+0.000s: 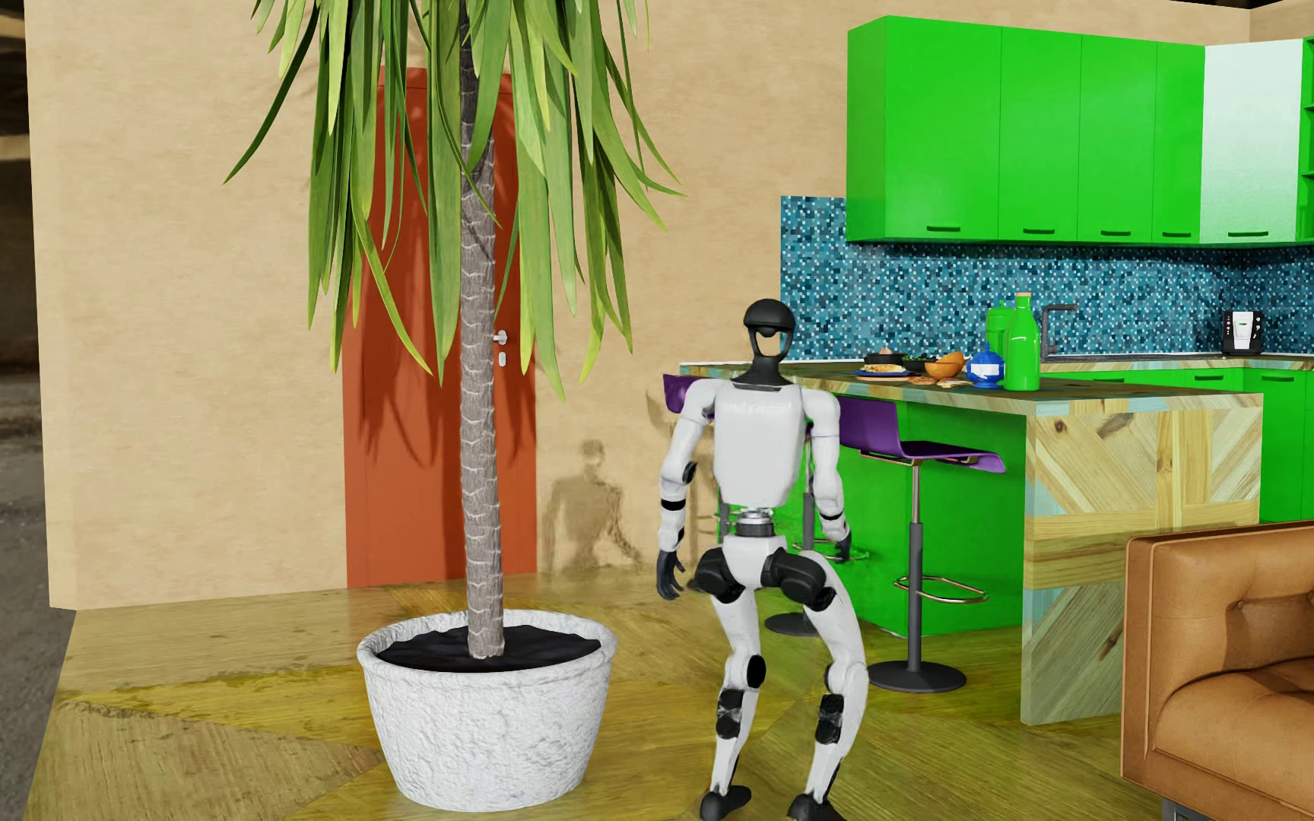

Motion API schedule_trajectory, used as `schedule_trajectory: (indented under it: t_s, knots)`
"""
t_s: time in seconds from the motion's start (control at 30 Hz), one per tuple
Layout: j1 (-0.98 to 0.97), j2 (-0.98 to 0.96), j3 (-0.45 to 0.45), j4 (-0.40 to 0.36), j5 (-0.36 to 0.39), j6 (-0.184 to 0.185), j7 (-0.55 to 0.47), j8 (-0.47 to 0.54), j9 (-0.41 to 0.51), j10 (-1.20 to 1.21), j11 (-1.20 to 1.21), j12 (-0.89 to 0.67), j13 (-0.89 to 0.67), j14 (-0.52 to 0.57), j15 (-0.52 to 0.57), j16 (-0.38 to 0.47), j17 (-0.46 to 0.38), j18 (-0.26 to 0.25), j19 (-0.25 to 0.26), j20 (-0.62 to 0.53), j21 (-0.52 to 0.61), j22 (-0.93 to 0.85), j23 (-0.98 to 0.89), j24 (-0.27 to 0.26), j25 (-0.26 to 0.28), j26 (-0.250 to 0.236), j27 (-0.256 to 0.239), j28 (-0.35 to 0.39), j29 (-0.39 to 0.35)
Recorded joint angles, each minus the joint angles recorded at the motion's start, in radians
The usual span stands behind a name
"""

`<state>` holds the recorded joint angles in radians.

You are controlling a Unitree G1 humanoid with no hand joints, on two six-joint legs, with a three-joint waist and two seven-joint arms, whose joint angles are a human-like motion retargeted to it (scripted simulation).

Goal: Circle the plant

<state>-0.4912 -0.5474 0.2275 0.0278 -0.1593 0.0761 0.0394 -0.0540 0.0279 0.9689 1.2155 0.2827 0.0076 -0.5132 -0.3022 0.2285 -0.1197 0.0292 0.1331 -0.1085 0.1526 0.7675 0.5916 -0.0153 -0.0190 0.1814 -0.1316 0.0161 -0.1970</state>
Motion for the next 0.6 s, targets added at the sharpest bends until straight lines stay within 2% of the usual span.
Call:
schedule_trajectory:
  t_s: [0.03,0.07,0.1,0.13,0.17,0.2,0.23,0.27,0.3,0.33,0.37,0.4,0.43,0.47,0.5,0.53,0.57,0.6]
  knots:
    - [0.058,-0.054,-0.048,-0.029,0.035,-0.029,-0.011,0.081,0.002,-0.032,0.006,0.008,0.071,-0.024,-0.023,-0.025,0.001,-0.004,0.019,0.031,-0.025,-0.031,-0.005,-0.025,-0.021,0.015,-0.031,0.040,0.040]
    - [0.108,-0.104,-0.111,-0.058,0.040,-0.064,-0.031,0.110,-0.008,-0.065,-0.061,0.008,0.150,-0.047,-0.095,-0.053,-0.031,-0.009,0.032,0.054,-0.052,-0.070,0.003,-0.047,-0.047,0.013,-0.039,0.075,0.086]
    - [0.159,-0.125,-0.126,-0.079,0.048,-0.102,-0.056,0.116,-0.013,-0.090,-0.180,-0.046,0.216,-0.073,-0.084,-0.077,-0.053,-0.020,0.047,0.051,-0.096,-0.125,0.048,-0.046,-0.067,0.008,-0.025,0.090,0.124]
    - [0.164,-0.095,-0.121,-0.083,0.039,-0.106,-0.082,0.090,-0.016,-0.031,-0.288,-0.087,0.249,-0.088,-0.028,-0.133,-0.099,-0.002,0.034,0.069,-0.105,-0.180,0.085,-0.039,-0.074,-0.011,0.007,0.079,0.151]
    - [0.116,-0.039,-0.085,-0.052,0.037,-0.063,-0.057,0.029,-0.006,0.126,-0.286,-0.107,0.224,-0.031,-0.078,-0.146,-0.148,0.073,-0.089,0.013,-0.100,-0.147,0.115,-0.042,-0.064,-0.055,0.053,0.031,0.157]
    - [0.073,0.030,-0.036,-0.031,0.036,-0.031,-0.010,-0.009,0.003,0.214,-0.314,-0.082,0.178,0.009,-0.109,-0.112,-0.146,0.071,-0.053,0.039,-0.114,-0.115,0.095,-0.058,-0.044,-0.092,0.097,-0.043,0.138]
    - [0.035,0.107,0.013,-0.029,0.027,-0.003,0.027,-0.048,0.008,0.255,-0.356,-0.049,0.136,0.010,-0.136,-0.074,-0.134,0.029,-0.046,0.073,-0.110,-0.105,0.048,-0.078,-0.019,-0.109,0.125,-0.100,0.106]
    - [0.001,0.186,0.076,-0.041,0.008,0.014,0.060,-0.084,0.009,0.243,-0.399,-0.011,0.102,0.003,-0.161,-0.052,-0.108,0.019,-0.042,0.087,-0.089,-0.127,-0.022,-0.092,0.011,-0.106,0.136,-0.127,0.064]
    - [-0.036,0.247,0.120,-0.041,0.001,0.026,0.065,-0.100,-0.001,0.186,-0.424,0.018,0.046,-0.002,-0.190,-0.065,-0.082,0.021,-0.026,0.101,-0.060,-0.157,-0.051,-0.092,0.033,-0.086,0.115,-0.117,0.031]
    - [-0.053,0.271,0.139,-0.033,0.001,0.042,0.054,-0.090,-0.001,0.104,-0.366,0.041,-0.022,-0.011,-0.192,-0.064,-0.061,0.010,-0.005,0.066,-0.036,-0.156,-0.057,-0.083,0.047,-0.069,0.083,-0.085,0.013]
    - [-0.043,0.201,0.094,0.003,0.027,0.060,0.032,-0.043,-0.010,-0.014,-0.148,0.061,-0.080,0.057,-0.085,-0.032,-0.001,0.060,0.021,0.009,-0.042,-0.097,-0.008,-0.067,0.047,-0.062,0.025,-0.039,0.014]
    - [0.000,0.105,0.026,-0.025,0.042,0.022,0.023,0.029,0.005,-0.009,0.014,0.051,-0.042,0.013,0.051,-0.034,0.016,0.061,0.039,-0.015,-0.016,-0.012,0.010,-0.052,0.028,-0.053,-0.014,0.013,0.036]
    - [0.033,0.005,-0.046,-0.054,0.064,-0.036,0.013,0.080,0.003,-0.022,0.039,0.044,0.038,-0.020,0.046,-0.031,0.001,0.060,0.051,0.008,0.001,-0.013,0.004,-0.051,0.001,-0.033,-0.027,0.052,0.072]
    - [0.080,-0.071,-0.093,-0.083,0.080,-0.094,-0.008,0.113,-0.001,-0.048,-0.006,0.002,0.144,-0.047,-0.062,-0.035,-0.027,0.056,0.060,0.044,-0.058,-0.076,0.049,-0.057,-0.037,-0.005,-0.034,0.079,0.118]
    - [0.134,-0.124,-0.132,-0.098,0.080,-0.132,-0.040,0.109,-0.004,-0.071,-0.068,-0.047,0.222,-0.080,-0.083,-0.048,-0.057,0.049,0.069,0.044,-0.104,-0.116,0.061,-0.050,-0.074,0.000,0.019,0.089,0.156]
    - [0.190,-0.166,-0.162,-0.114,0.071,-0.172,-0.071,0.098,-0.006,-0.094,-0.130,-0.105,0.279,-0.112,-0.055,-0.051,-0.081,0.042,0.078,0.034,-0.128,-0.138,0.054,-0.039,-0.100,-0.002,0.081,0.081,0.183]
    - [0.222,-0.167,-0.165,-0.134,0.059,-0.211,-0.101,0.101,-0.004,-0.079,-0.296,-0.182,0.318,-0.136,-0.048,-0.058,-0.087,0.034,0.097,0.054,-0.150,-0.159,0.064,-0.019,-0.105,-0.004,0.113,0.055,0.192]
    - [0.181,-0.116,-0.141,-0.112,0.048,-0.184,-0.097,0.057,0.018,0.089,-0.299,-0.195,0.284,-0.074,-0.001,-0.089,-0.120,0.036,0.061,0.054,-0.142,-0.174,0.097,-0.007,-0.080,-0.024,0.119,0.017,0.176]
